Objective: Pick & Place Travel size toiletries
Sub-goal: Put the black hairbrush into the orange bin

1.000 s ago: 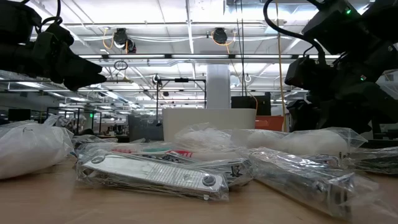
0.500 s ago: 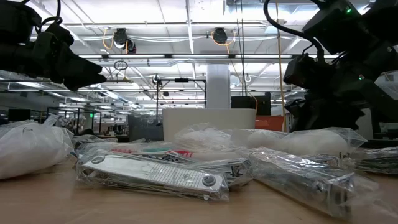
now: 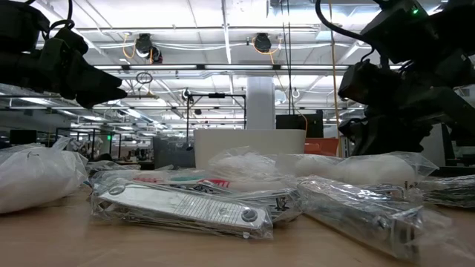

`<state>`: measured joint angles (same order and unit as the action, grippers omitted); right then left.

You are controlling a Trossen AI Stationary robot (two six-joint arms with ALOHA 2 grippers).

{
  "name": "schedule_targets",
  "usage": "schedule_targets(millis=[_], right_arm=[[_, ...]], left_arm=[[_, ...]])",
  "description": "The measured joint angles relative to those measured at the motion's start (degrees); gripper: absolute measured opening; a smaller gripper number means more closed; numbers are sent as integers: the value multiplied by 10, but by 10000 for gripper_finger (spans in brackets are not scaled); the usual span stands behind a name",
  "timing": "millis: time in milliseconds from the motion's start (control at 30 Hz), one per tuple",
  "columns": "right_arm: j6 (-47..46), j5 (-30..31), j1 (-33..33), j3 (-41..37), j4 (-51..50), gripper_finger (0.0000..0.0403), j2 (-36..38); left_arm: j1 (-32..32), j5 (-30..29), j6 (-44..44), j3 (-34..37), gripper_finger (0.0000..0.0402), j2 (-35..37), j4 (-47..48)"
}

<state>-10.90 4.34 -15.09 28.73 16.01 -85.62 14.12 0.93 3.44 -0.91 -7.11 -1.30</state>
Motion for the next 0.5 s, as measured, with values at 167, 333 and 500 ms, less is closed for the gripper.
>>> schedule_targets(millis=[167,333,500], right_arm=[[3,0,0,0,4,1,0],[20,-1,0,0,28,1,0],[30,-1,0,0,40,0,19]], left_arm=[[0,0,0,0,274,0,0],[0,0,0,0,274,0,0],[0,0,0,0,273,0,0]])
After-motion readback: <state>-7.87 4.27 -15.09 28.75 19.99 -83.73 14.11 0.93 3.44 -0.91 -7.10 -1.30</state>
